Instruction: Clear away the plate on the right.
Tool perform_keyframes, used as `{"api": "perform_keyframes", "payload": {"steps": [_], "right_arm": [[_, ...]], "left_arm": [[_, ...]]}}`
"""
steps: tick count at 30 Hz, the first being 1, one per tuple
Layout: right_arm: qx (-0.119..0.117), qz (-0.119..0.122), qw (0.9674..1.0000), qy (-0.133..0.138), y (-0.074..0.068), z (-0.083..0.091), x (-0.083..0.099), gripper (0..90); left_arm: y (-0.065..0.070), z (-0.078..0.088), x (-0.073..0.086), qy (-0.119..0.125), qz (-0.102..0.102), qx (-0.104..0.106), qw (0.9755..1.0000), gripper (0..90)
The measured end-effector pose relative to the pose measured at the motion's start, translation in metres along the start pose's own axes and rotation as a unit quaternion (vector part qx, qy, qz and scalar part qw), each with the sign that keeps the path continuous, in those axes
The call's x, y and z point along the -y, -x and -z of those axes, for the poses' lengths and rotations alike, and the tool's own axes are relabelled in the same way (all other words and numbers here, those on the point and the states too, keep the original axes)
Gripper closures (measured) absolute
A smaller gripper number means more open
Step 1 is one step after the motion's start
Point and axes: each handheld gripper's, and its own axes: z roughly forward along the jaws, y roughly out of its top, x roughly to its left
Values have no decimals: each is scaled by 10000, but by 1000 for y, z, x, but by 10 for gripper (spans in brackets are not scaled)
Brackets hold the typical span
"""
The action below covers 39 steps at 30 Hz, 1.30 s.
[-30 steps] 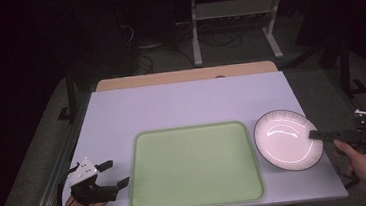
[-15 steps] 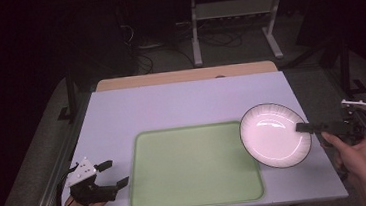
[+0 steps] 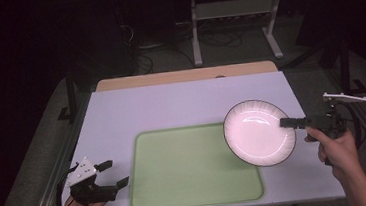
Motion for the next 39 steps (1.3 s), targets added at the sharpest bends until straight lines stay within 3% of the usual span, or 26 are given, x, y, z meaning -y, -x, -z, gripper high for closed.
{"api": "perform_keyframes", "payload": {"steps": [23,39], "right_arm": [[-242,401,9983,-331,-52,-54,-16,803],[-269,430,9970,-587,-58,-99,-12,800]], "left_arm": [[-1,1,0,10,10,-16,10000,151],[-1,2,0,21,15,-20,10000,151]]}}
